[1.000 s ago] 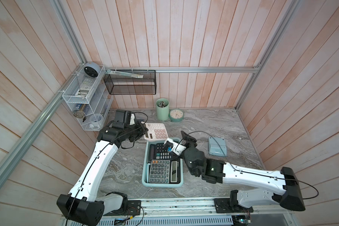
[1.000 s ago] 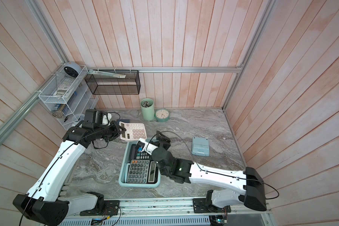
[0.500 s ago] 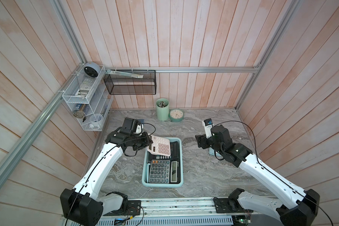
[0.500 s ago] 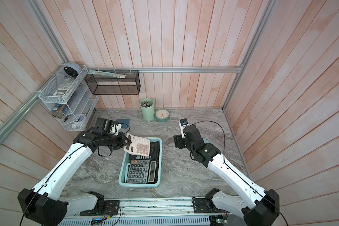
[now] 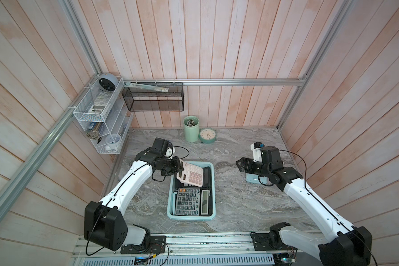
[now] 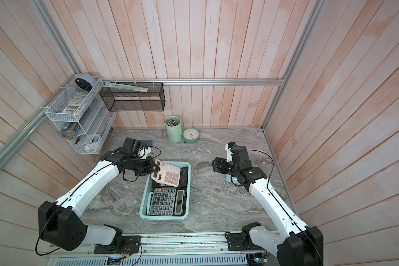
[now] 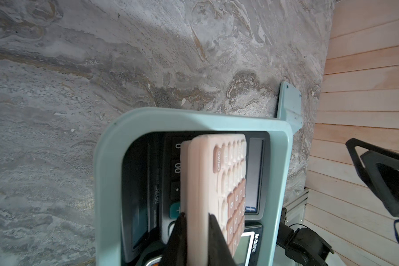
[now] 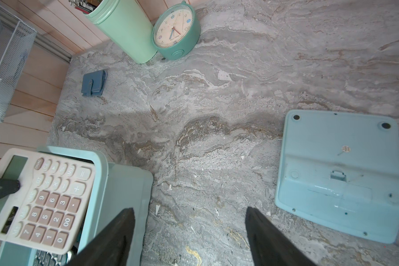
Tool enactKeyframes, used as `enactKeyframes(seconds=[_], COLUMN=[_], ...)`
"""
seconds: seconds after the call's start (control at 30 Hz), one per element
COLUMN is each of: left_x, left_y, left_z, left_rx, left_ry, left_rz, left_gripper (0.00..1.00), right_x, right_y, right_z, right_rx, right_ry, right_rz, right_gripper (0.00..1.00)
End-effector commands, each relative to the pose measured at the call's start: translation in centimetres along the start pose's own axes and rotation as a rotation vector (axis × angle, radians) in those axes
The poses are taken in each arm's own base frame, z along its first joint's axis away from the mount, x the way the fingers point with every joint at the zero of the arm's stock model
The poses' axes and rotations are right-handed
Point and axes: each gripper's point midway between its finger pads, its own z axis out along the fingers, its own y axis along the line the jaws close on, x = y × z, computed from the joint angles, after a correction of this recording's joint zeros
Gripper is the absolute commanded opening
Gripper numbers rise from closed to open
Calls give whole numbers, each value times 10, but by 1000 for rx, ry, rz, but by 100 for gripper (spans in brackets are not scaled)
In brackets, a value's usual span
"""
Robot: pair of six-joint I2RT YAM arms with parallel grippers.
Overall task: Put the calculator in the storage box
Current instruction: Place the calculator in the storage box, then pick up the calculator from the center of the board.
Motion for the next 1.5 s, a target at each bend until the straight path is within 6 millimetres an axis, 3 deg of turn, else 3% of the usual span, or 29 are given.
enactKeyframes(seconds=[0.0,0.1,0.17,0.3,0.5,0.6,0.73,0.97,1.17,1.33,1.47], left_x=[-4,-6,-7,-14,-45,-64,-76,-81,-79,-74,-70], left_y=[-5,2,6,11,16,-3,-45,-131,-194,-227,-239], left_z=[9,11,7,-7,-48,-63,-57,-12,55,113,157], left_rx=[28,-6,-39,-106,-262,-247,-211,-142,-27,71,142], left_ry=[-7,-17,-31,-79,-232,-312,-340,-319,-256,-191,-153], left_rz=[22,12,12,20,48,71,143,281,314,274,191], left_gripper=[0,17,35,56,86,94,100,100,100,100,100], right_x=[11,10,9,9,8,11,13,1,-4,-1,7], right_y=[-9,-21,-31,-52,-99,-128,-160,-210,-231,-235,-242], right_z=[4,5,6,6,2,0,-3,-10,6,26,43], right_rx=[3,29,52,101,275,355,419,452,401,314,264], right_ry=[47,53,54,47,28,18,-2,-92,-67,31,79], right_rz=[58,96,126,189,281,359,442,568,653,640,671], right_gripper=[82,83,85,93,98,98,98,98,98,98,95])
